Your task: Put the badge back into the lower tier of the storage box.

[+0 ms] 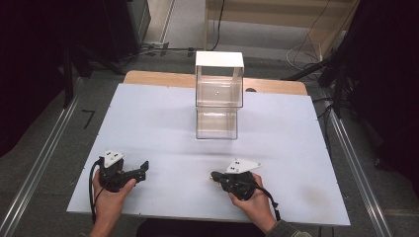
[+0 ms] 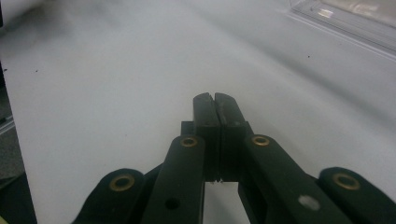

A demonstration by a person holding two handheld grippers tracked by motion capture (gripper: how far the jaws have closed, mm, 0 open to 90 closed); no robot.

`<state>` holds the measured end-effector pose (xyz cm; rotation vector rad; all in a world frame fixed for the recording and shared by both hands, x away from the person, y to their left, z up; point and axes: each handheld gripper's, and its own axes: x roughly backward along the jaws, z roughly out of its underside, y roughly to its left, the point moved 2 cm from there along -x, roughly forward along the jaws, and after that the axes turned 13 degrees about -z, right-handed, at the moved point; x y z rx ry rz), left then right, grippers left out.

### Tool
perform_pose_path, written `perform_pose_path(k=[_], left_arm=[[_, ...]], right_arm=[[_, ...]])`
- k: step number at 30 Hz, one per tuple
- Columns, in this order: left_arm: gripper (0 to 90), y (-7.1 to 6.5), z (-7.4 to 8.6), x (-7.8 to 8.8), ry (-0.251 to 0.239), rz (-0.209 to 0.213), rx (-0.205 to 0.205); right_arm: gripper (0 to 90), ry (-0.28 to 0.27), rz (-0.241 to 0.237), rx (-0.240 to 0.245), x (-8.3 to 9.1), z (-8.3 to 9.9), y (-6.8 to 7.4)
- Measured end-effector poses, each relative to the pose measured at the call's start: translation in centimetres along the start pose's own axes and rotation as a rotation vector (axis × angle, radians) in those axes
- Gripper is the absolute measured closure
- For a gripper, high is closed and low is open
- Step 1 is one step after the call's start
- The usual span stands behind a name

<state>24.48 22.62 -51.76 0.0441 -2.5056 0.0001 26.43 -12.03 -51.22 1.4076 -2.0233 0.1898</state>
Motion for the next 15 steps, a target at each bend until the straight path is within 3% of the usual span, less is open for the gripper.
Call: perform_pose_path(k=[15], left_arm=[[5.6, 0.0, 0.0, 0.0, 0.001, 0.001, 0.000]], right_arm=[[86.9, -0.056, 0.011, -0.008, 1.4, -0.9, -0.3]])
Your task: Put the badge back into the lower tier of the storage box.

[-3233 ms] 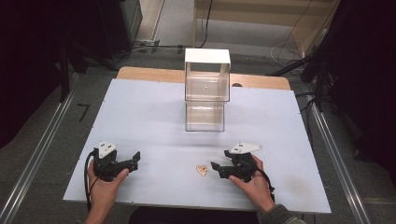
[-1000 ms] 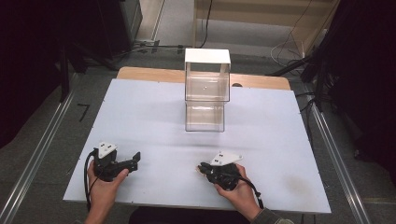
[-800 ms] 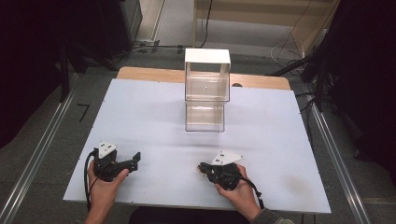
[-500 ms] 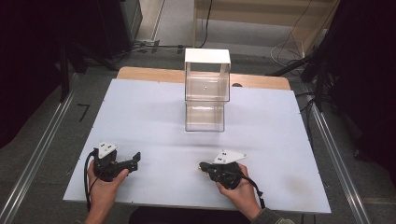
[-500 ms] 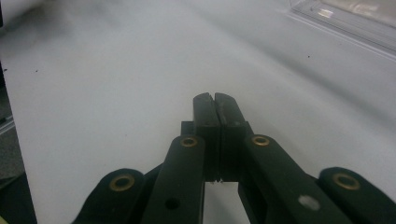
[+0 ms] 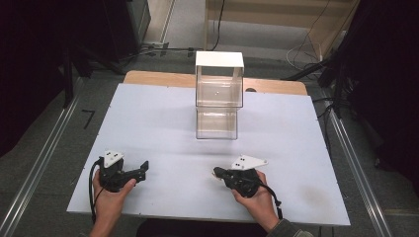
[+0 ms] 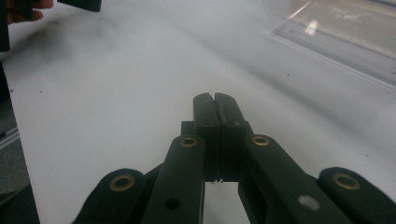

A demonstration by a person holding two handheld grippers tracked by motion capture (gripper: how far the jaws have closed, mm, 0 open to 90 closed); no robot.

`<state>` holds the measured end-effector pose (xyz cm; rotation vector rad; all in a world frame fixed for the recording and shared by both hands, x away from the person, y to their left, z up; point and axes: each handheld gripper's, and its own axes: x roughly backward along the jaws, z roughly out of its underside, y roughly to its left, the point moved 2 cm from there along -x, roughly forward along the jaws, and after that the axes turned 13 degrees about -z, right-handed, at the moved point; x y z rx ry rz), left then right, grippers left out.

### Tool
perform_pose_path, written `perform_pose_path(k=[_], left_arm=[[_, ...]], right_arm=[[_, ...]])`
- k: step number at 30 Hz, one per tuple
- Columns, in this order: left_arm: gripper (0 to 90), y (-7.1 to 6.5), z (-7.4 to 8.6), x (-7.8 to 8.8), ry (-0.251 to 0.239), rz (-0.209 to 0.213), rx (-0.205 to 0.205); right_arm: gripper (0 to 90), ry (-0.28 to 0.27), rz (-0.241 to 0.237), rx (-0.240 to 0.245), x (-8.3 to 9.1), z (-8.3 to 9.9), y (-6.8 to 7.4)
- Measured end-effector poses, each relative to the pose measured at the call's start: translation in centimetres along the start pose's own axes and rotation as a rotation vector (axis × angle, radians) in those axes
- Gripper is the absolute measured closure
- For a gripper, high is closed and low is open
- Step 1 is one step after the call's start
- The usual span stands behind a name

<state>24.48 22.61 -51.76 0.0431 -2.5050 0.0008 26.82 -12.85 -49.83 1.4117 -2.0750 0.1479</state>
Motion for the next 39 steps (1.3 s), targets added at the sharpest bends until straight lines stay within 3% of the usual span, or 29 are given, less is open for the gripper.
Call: perform_pose_path(k=[39], left_arm=[[5.7, 0.0, 0.0, -0.1, 0.001, 0.007, 0.002]], right_arm=[[86.9, -0.094, 0.036, -0.004, 2.1, -2.3, -1.2]])
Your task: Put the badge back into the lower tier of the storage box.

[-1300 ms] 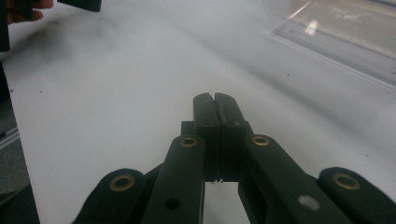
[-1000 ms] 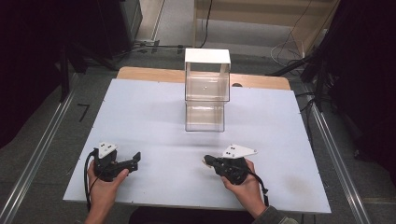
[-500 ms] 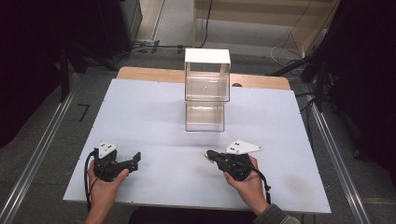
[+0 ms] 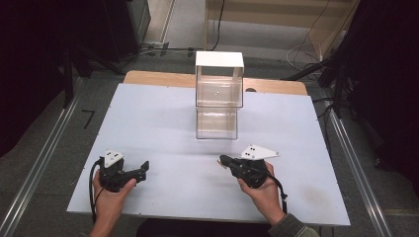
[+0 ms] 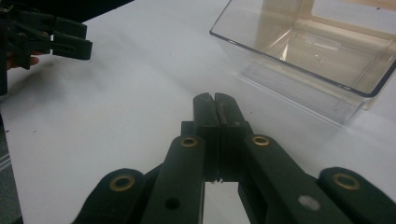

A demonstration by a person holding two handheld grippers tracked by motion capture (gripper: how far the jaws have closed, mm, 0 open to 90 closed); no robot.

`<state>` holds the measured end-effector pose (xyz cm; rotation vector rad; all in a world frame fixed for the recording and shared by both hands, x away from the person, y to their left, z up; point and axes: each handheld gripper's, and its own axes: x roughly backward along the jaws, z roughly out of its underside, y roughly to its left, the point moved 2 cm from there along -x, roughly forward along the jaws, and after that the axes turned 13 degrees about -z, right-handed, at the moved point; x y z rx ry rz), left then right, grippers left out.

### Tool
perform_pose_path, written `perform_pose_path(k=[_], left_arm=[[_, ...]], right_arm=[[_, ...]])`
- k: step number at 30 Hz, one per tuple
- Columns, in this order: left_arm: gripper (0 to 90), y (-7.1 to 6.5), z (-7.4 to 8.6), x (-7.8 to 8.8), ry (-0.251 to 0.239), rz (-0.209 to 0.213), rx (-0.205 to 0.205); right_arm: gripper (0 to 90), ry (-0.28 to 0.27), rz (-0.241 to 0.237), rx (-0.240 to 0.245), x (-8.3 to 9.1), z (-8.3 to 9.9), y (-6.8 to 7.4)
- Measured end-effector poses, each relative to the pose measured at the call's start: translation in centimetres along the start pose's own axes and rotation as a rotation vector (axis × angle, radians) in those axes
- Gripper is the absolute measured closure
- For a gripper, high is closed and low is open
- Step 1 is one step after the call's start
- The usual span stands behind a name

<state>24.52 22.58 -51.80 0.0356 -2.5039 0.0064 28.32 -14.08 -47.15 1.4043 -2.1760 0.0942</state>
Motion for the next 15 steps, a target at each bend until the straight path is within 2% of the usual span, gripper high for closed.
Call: perform_pose_path(k=[15], left_arm=[[5.7, 0.07, -0.01, 0.03, -0.001, -0.001, -0.003]], right_arm=[[86.8, -0.020, 0.017, -0.004, 0.11, -0.86, -0.91]])
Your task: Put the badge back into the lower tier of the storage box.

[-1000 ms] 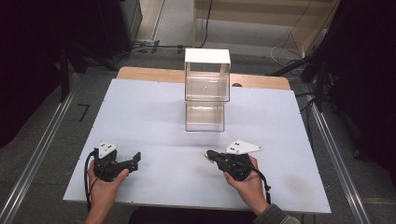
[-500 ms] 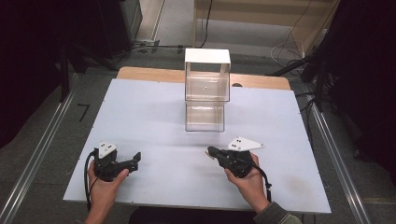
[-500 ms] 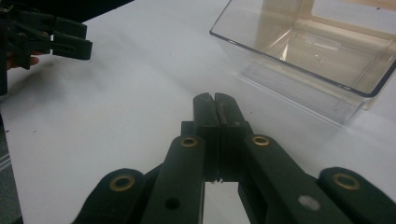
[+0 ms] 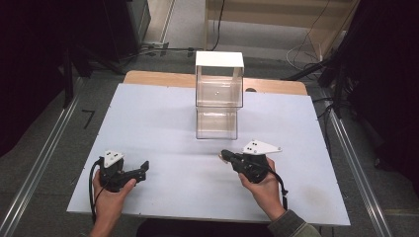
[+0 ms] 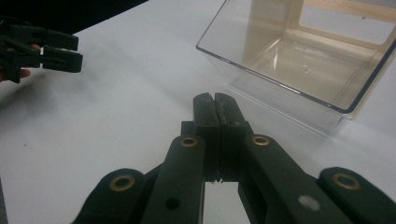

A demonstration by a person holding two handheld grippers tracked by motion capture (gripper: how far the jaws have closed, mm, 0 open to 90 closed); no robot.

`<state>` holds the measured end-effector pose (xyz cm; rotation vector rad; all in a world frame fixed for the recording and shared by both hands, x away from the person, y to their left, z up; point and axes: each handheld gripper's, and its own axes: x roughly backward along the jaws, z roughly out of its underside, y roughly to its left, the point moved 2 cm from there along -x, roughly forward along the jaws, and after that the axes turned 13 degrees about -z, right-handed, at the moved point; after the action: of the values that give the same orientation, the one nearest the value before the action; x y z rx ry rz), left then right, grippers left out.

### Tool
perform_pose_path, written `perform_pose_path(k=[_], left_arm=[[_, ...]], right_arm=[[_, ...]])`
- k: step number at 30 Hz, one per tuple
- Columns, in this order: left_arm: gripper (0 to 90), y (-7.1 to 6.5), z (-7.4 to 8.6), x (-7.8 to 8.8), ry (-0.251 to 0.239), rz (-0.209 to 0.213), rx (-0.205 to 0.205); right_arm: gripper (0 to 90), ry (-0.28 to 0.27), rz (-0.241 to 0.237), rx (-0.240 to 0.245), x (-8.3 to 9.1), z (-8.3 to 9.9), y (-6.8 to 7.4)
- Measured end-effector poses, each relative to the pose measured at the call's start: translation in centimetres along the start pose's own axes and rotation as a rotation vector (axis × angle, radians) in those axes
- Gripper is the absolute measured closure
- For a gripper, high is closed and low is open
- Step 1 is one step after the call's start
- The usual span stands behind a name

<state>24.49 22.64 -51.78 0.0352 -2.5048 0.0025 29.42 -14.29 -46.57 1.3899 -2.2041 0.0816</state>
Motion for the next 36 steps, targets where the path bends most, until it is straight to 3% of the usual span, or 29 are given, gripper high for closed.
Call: perform_pose_path(k=[36], left_arm=[[5.7, -0.1, 0.0, 0.1, -0.005, 0.006, 0.001]], right_arm=[[86.8, -0.045, 0.015, -0.003, 0.0, -1.7, -0.9]])
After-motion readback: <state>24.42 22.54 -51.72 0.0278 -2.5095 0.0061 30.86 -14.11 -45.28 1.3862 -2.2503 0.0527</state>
